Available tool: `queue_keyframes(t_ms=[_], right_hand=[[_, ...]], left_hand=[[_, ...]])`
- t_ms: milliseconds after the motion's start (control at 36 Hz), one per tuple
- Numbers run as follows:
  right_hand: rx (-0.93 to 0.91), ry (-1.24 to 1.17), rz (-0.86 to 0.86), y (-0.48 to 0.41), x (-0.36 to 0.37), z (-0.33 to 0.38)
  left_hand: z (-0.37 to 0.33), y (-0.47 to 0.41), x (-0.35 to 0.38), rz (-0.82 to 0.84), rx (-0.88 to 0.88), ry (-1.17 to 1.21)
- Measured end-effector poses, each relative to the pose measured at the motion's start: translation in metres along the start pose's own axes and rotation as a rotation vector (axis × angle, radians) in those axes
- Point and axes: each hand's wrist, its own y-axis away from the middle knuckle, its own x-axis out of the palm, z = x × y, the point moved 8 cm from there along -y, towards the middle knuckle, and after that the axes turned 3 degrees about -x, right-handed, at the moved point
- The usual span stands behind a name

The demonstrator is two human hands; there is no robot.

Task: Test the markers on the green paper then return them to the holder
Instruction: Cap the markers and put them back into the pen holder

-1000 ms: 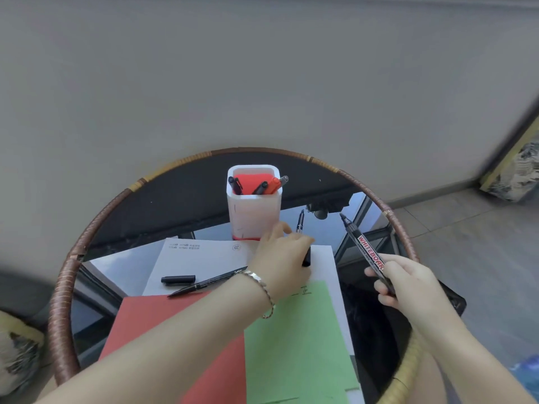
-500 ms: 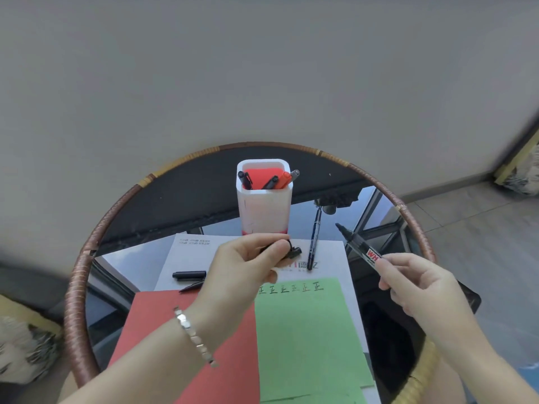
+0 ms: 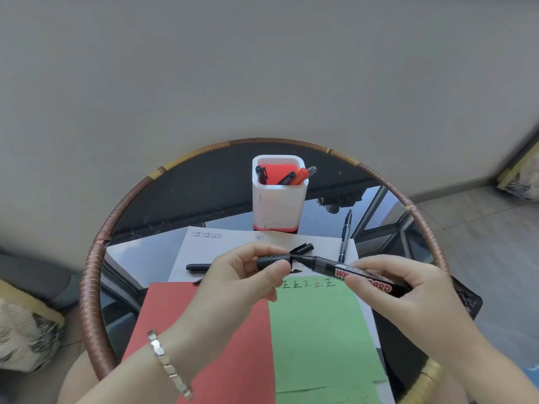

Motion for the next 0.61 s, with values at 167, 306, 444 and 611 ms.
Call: queue_keyframes(t_ms=[167,306,444,611], right_hand=[[-0.121,0.191,0.098,0.0,0.009,0.007],[-0.228,0.348,0.163,-0.001,0.017,0.013],[-0.3,0.321,0.099,-0.001,0.016,0.02],[-0.173,0.086,0.123,0.002,0.014,0.014]], left_hand=[[-0.007,0.002,0.009,0.07,0.077,-0.241],[-0.011,0.004,0.016,0.137,0.12,-0.338],[-0.016,0.006,0.016,0.131,0.214,-0.372],[-0.023,0.014,0.022,0.148,0.472,-0.525]])
